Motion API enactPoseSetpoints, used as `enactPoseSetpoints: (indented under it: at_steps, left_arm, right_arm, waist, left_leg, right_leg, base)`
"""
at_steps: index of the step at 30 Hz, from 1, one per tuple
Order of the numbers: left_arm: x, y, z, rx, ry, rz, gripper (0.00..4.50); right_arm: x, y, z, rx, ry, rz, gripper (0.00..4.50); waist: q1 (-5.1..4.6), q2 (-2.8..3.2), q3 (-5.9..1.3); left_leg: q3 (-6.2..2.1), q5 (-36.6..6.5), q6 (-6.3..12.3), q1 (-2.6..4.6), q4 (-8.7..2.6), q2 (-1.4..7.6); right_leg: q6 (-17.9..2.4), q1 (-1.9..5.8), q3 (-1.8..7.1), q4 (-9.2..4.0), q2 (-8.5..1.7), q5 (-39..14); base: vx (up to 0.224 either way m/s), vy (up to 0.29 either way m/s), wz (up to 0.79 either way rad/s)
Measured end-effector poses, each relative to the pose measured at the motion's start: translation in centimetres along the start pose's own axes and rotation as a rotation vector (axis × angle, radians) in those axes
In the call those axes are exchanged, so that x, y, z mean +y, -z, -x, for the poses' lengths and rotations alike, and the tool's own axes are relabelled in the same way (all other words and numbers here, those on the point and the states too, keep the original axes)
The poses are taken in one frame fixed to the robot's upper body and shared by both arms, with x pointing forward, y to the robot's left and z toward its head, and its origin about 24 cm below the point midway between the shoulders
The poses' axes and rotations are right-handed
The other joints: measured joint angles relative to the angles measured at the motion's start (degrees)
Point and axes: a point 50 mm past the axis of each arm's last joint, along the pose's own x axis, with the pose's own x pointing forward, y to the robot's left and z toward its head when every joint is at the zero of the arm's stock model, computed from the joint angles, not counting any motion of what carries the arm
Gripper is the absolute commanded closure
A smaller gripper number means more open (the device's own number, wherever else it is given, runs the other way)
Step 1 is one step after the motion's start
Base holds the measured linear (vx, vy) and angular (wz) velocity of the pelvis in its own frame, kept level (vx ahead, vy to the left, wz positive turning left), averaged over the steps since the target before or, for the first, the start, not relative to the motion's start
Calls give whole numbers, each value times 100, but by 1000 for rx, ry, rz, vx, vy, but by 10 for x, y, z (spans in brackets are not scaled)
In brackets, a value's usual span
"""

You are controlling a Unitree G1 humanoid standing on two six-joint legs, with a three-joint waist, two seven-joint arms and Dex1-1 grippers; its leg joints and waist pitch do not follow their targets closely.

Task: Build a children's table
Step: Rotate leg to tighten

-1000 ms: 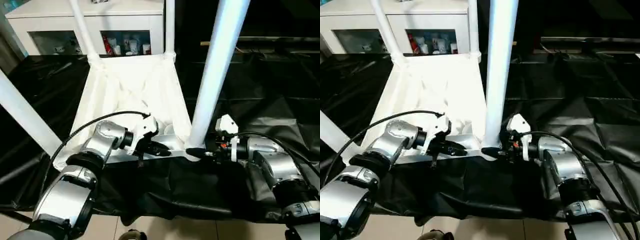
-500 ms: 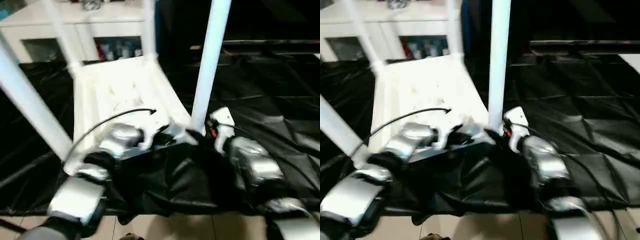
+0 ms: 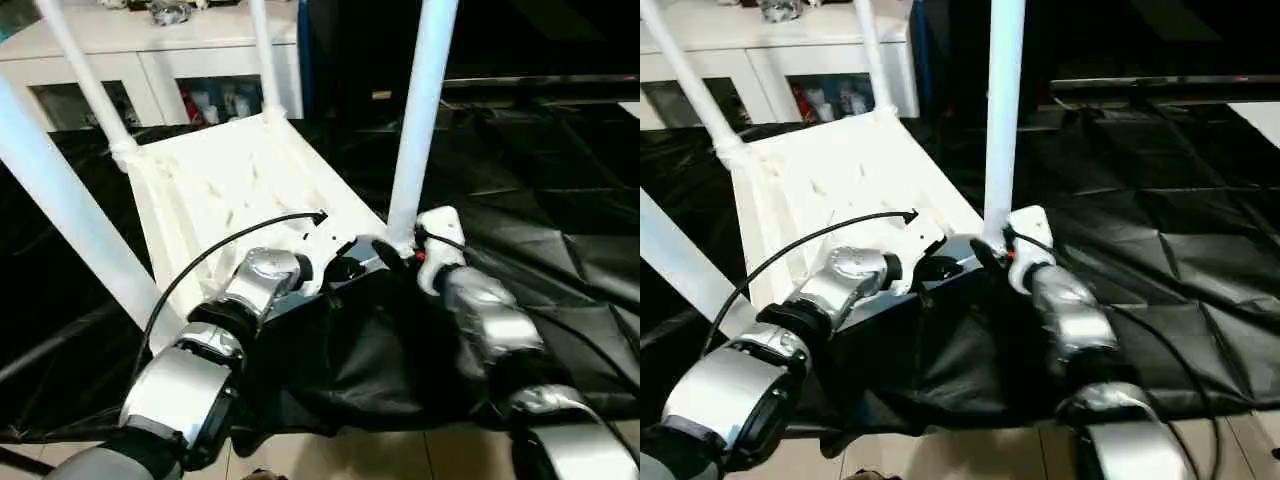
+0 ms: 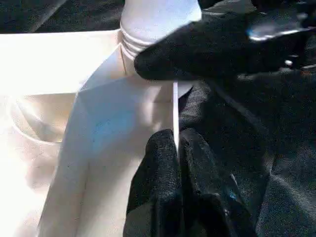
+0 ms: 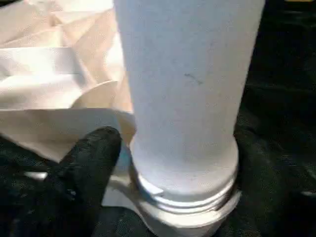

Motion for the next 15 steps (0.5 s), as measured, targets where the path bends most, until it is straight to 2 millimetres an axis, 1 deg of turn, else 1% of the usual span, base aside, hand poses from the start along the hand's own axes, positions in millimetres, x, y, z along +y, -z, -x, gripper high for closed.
enactPoseSetpoints:
  at_steps: [4,6,7,10,13,15]
  left_arm:
    - [3,5,15,-7,121,-46,450]
    - [4,6,20,-5,157,-63,450]
    - [5,6,23,-5,178,-71,450]
    - [7,10,32,-1,249,-83,450]
    - [7,12,39,9,314,-86,450]
    - [6,13,41,9,338,-89,450]
  right_arm:
    - [-9,1,22,32,-197,86,54]
    - [-10,-1,27,37,-250,99,54]
    - [-11,-2,30,40,-283,108,54]
    - [-12,-4,39,58,-383,122,54]
    - [-11,-5,43,82,-464,137,54]
    - [-10,-5,44,87,-491,131,54]
  waist:
    - [97,-2,5]
    - [142,0,4]
    - [163,0,4]
    - [225,0,4]
    - [303,0,5]
    - [325,0,5]
  left_leg:
    - [-1,0,0,-21,-12,13]
    - [-7,1,1,-54,-7,17]
    - [-8,2,2,-76,0,19]
    - [-9,18,31,-111,15,20]
    - [-15,17,32,-134,34,21]
    - [-15,17,32,-145,40,21]
  right_leg:
    - [12,-18,-22,-1,3,-7]
    - [12,-42,-37,2,4,-7]
    - [12,-65,-39,13,4,-7]
    - [11,-95,-41,23,2,-7]
    - [9,-101,-47,25,-1,-6]
    - [7,-103,-54,25,-8,-5]
  base:
    - [0,0,0]
    - [0,0,0]
    - [0,0,0]
    - [0,0,0]
    - [0,0,0]
    - [0,0,0]
